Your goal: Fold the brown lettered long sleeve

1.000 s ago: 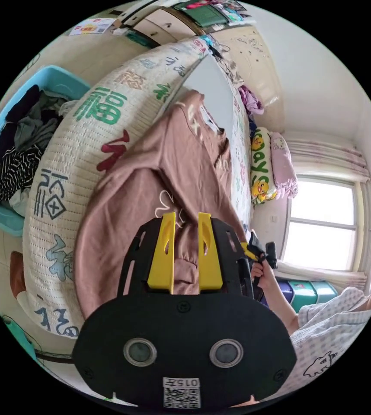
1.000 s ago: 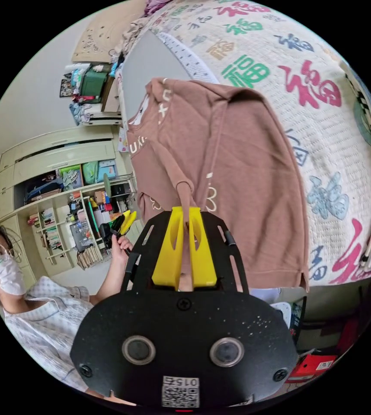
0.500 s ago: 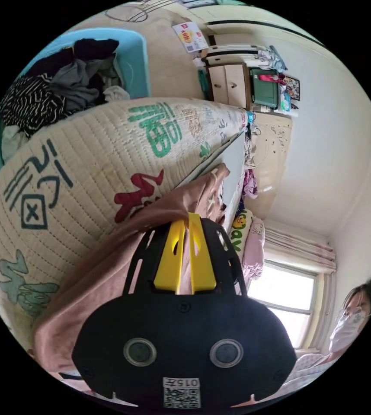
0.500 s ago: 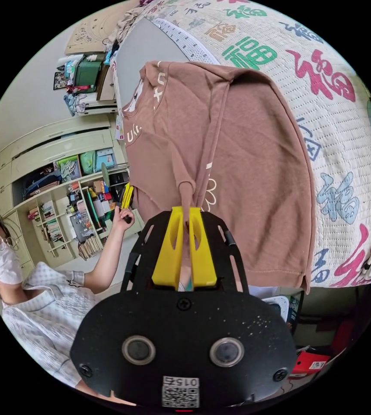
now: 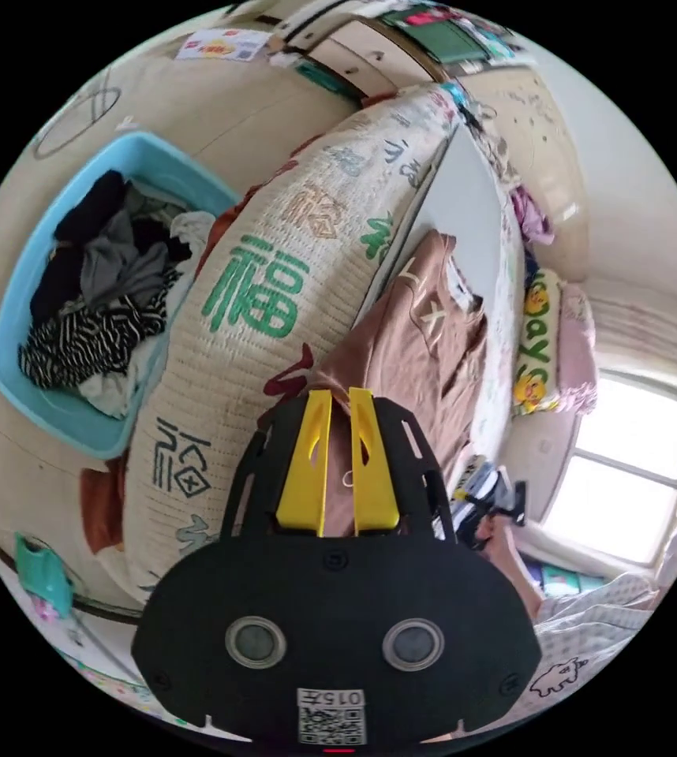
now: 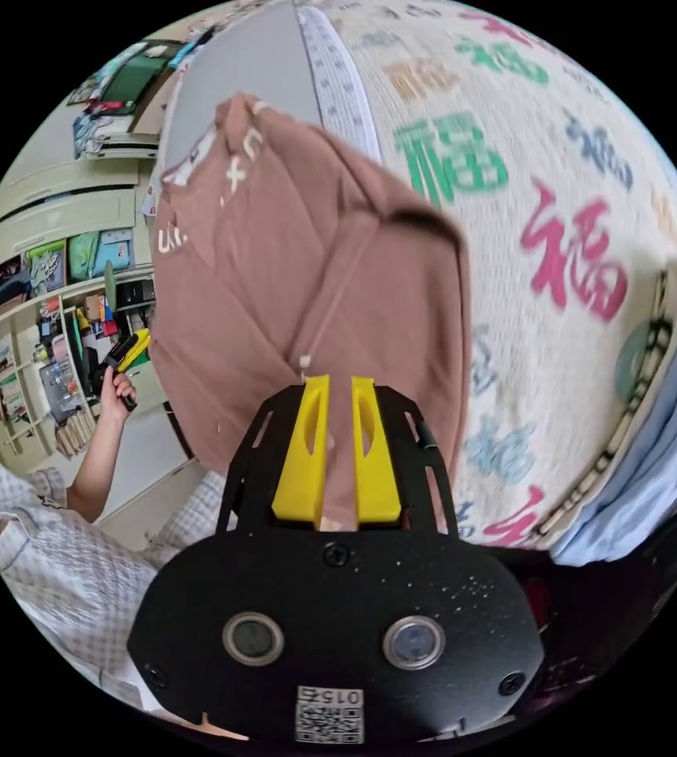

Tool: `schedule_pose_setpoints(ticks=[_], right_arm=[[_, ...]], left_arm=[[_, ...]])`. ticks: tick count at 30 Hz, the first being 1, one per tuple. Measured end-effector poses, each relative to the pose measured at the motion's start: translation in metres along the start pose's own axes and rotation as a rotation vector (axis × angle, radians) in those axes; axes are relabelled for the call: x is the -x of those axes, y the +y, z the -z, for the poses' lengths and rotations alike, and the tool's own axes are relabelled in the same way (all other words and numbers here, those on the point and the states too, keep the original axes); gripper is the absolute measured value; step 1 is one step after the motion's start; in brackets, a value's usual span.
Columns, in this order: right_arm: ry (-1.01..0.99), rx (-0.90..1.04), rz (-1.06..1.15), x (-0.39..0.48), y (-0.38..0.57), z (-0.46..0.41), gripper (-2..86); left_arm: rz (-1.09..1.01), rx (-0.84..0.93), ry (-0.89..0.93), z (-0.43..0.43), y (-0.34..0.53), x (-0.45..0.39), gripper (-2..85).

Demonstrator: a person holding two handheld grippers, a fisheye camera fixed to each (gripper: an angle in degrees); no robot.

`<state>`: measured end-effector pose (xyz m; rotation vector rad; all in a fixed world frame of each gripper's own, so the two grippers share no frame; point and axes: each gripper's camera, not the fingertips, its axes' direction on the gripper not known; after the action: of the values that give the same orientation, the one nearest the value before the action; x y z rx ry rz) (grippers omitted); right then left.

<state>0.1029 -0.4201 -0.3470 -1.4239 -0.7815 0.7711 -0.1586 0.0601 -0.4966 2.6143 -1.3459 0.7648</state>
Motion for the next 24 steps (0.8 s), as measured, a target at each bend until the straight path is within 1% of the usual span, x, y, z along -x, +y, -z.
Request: schedule_pose_setpoints(ticks=[1,3,4,5,6,7,8,9,10,12,13,14,15,18,21,24], right_arm=[[0.029,-0.054,0.044,0.010,-0.031,0.020,6.6],[0.046,-0.117,0.110,0.029,-0.085,0.045,7.3],[0.035,-0.147,0.150,0.043,-0.125,0.058,7.8],[0.014,-0.177,0.188,0.058,-0.163,0.068,8.1],[0.002,-0.187,0.204,0.065,-0.182,0.072,8.4],[-0.026,-0.193,0.226,0.078,-0.219,0.077,8.9],[-0.045,-0.183,0.260,0.093,-0.251,0.078,9.7],[-0.043,-0.175,0.278,0.101,-0.266,0.078,10.1],[-0.013,-0.164,0.297,0.115,-0.291,0.076,10.6],[0.042,-0.145,0.313,0.132,-0.321,0.069,11.7],[0.071,-0.125,0.317,0.140,-0.338,0.063,12.5],[0.095,-0.105,0.316,0.148,-0.351,0.058,13.4],[0.106,-0.097,0.313,0.151,-0.357,0.056,13.4],[0.134,-0.085,0.292,0.158,-0.373,0.051,13.3],[0.132,-0.099,0.263,0.155,-0.381,0.056,11.2],[0.113,-0.098,0.242,0.146,-0.389,0.063,8.5]], left_arm=[[-0.034,0.017,-0.039,-0.001,-0.007,-0.011,3.6],[-0.142,0.135,-0.214,-0.014,-0.029,-0.044,2.4],[-0.176,0.190,-0.238,-0.020,-0.032,-0.050,2.0],[-0.240,0.351,-0.276,-0.035,-0.038,-0.057,1.1],[-0.299,0.422,-0.329,-0.038,-0.040,-0.061,0.3],[-0.324,0.443,-0.363,-0.036,-0.041,-0.062,0.3],[-0.330,0.478,-0.439,-0.028,-0.045,-0.060,0.1],[-0.308,0.480,-0.465,-0.015,-0.053,-0.058,0.3],[-0.298,0.468,-0.444,-0.007,-0.057,-0.058,0.3],[-0.305,0.366,-0.268,0.018,-0.085,-0.074,2.2],[-0.316,0.333,-0.231,0.021,-0.095,-0.082,3.2],[-0.344,0.275,-0.179,0.021,-0.115,-0.099,4.9],[-0.367,0.228,-0.171,0.015,-0.138,-0.118,6.4],[-0.434,0.128,-0.145,-0.015,-0.192,-0.158,7.5],[-0.422,0.148,-0.071,-0.058,-0.233,-0.179,8.3],[-0.400,0.174,-0.095,-0.092,-0.254,-0.191,8.3]])
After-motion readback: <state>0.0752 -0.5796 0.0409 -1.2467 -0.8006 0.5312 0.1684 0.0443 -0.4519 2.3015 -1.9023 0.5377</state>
